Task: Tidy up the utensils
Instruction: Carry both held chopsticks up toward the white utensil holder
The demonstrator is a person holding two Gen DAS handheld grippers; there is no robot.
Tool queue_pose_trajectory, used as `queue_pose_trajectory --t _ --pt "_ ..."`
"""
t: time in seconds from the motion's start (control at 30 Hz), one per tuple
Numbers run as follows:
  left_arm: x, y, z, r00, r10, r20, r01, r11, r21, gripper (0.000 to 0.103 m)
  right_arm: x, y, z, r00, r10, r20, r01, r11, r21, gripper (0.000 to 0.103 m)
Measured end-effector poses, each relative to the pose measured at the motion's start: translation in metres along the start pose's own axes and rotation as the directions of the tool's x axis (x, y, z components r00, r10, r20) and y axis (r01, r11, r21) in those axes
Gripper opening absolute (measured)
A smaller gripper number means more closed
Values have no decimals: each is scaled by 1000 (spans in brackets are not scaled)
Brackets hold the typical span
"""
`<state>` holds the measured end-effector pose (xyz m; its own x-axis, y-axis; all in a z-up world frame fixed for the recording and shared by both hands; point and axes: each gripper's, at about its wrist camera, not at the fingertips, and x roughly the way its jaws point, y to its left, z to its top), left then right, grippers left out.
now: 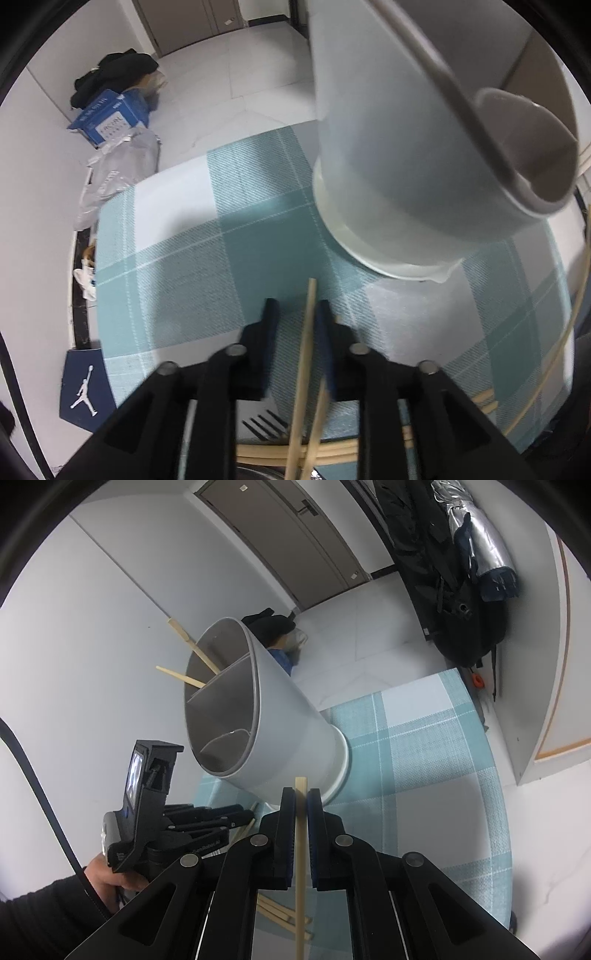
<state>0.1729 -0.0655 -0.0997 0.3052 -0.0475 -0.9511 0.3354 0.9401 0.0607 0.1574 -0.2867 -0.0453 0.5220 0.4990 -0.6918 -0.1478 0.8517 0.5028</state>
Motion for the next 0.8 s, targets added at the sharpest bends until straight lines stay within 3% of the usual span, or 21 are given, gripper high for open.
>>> queue_pose_trajectory --t 0.07,0.17,0.27,0.3,0.37,0.43,0.63,0.8 --pt "3 5 3 1000 -15 -5 15 1000 -25 33 0 0 0 1000 0 3 0 1000 2 6" --pt "3 10 4 997 -76 -1 76 995 -67 35 -1 1 -1 1000 -1 4 1 1000 2 6" --pt "3 6 2 996 -82 19 84 995 -61 35 -1 1 -1 1000 -1 6 1 1000 -1 6" --pt "3 4 1 995 -94 27 95 994 -47 33 -1 1 -1 1000 0 7 0 1000 0 6" --pt "0 0 -1 995 -93 38 94 995 -33 12 -2 0 0 1000 -1 9 1 1000 1 6" --pt "0 2 0 993 -114 29 115 992 -45 2 -3 1 1 1000 0 11 0 1000 2 6" --pt "-7 9 -5 994 -90 62 96 990 -105 1 -6 6 0 1000 -4 21 4 1000 -12 6" --pt "-38 27 -13 982 -71 175 107 973 -204 1 -12 11 0 999 -4 44 6 1000 -29 6"
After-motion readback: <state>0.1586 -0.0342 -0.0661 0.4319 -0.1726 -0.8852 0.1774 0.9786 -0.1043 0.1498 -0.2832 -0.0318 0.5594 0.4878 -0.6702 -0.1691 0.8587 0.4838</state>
